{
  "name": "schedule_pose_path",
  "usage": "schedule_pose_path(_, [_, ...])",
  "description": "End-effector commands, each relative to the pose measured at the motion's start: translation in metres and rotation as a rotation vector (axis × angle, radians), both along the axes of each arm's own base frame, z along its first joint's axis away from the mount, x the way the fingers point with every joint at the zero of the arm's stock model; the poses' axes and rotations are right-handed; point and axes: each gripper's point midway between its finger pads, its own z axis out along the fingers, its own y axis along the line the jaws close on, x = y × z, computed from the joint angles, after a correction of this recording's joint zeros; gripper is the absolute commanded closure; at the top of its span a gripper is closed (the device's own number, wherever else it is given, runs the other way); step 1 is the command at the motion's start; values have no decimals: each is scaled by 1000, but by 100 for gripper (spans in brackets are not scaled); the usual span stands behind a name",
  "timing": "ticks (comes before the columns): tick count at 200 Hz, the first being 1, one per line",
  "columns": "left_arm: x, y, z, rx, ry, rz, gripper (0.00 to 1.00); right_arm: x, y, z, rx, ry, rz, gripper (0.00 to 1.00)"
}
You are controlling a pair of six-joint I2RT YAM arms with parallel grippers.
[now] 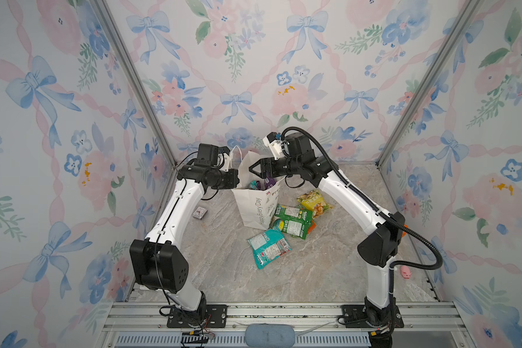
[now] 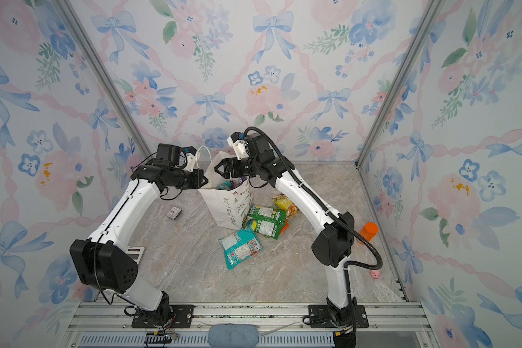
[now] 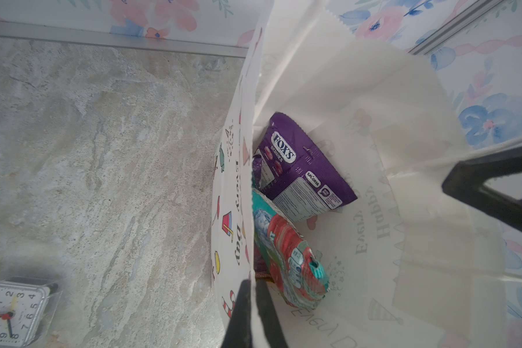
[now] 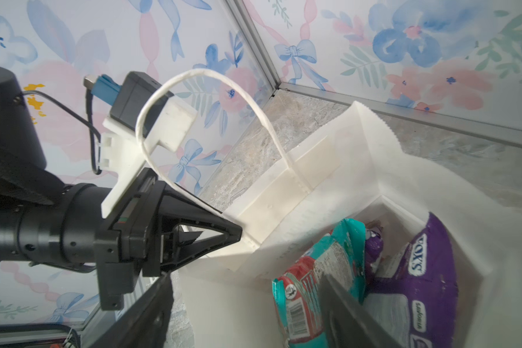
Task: Place the snacks into the paper bag
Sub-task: 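Open the right gripper to release the mint blossom bag inside, then move the right gripper up and over to the green Fox's spring tea bag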
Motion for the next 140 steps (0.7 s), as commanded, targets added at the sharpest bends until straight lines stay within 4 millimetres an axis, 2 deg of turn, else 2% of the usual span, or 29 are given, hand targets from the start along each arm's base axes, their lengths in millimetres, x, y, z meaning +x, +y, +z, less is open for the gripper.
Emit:
schedule_pose_path(1, [2, 1, -2, -14, 5, 7, 100, -7, 8, 38, 123, -65, 67, 19])
schedule_pose_path(24, [2, 0, -2, -14, 5, 4, 100, -7, 16, 45, 178, -71, 105, 13])
schedule_pose_path(59, [1, 0, -1, -16, 4, 3, 100, -10, 30, 67, 295, -96, 179, 3])
schedule_pose_path(112, [1, -1, 0, -17, 1, 1, 100, -10, 55, 88, 483, -29, 309, 0])
schedule_pose_path(140, [1, -2, -1, -18, 5, 0, 100, -15, 58, 120, 564, -52, 351, 1])
